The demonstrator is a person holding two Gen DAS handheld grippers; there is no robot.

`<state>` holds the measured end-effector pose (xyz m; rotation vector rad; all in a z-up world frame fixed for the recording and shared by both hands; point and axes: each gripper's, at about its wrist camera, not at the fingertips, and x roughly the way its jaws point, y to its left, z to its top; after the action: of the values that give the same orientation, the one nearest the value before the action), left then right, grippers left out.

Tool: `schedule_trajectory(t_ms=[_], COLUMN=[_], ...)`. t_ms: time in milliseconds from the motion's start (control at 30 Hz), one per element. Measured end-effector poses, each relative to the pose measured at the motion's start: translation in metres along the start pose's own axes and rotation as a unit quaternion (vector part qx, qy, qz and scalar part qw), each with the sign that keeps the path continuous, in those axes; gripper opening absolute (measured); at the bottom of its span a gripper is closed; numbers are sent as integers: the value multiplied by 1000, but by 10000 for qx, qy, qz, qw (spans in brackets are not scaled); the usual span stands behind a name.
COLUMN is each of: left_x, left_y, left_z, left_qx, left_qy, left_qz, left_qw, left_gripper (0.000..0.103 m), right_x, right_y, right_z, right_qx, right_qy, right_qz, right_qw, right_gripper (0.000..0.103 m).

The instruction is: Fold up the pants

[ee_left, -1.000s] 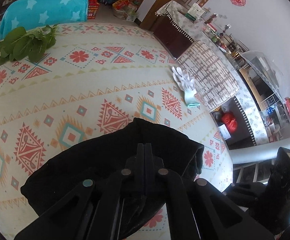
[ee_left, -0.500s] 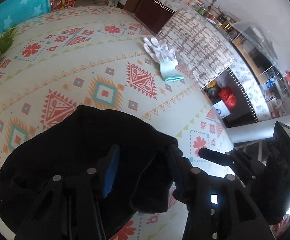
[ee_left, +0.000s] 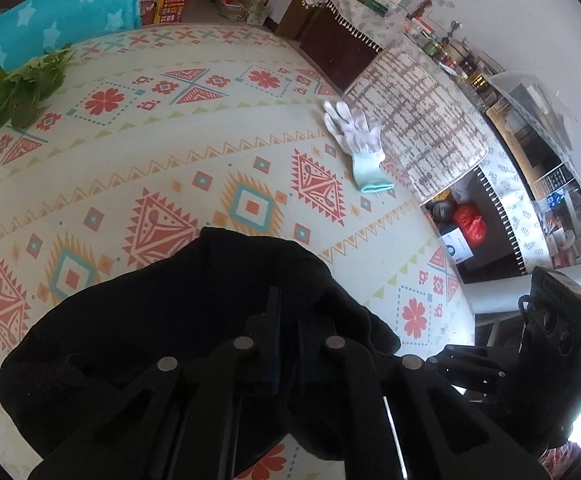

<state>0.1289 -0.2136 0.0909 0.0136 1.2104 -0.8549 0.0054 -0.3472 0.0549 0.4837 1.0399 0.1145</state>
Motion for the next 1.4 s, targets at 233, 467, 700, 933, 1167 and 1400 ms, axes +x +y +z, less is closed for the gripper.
schedule_trajectory(t_ms=[233,467,700,933,1167,1400], left_x=[-64,-101,-122,-97,-102,-108], left_y=[51,114,171,215,231,254], left_z=[-18,-49,-77,-93,-104,-110], left_qx=[-531,-1156,-1700,-2183,-2394,-2808], left_qy=[-528,-791,-941,-718,-772,-889], left_qz=[-312,-460,-529,-275,-432,-663], left_qw=[9967,9891,9795,9729,9669,9533], left_gripper=[6,6,6,13,38,38], right_x=[1,35,72,127,127,82], right_y=[86,168,217,243,254,246], right_z=[9,-4,-9,-18,-24,-29], right_qx=[-490,-1091,-1356,-1512,-1745,-2077], right_qy=[49,336,645,1044,1139,871], right_qz=[662,758,877,616,403,188], right_qw=[9966,9906,9848,9810,9772,9741], right_gripper=[8,8,8,11,19,69])
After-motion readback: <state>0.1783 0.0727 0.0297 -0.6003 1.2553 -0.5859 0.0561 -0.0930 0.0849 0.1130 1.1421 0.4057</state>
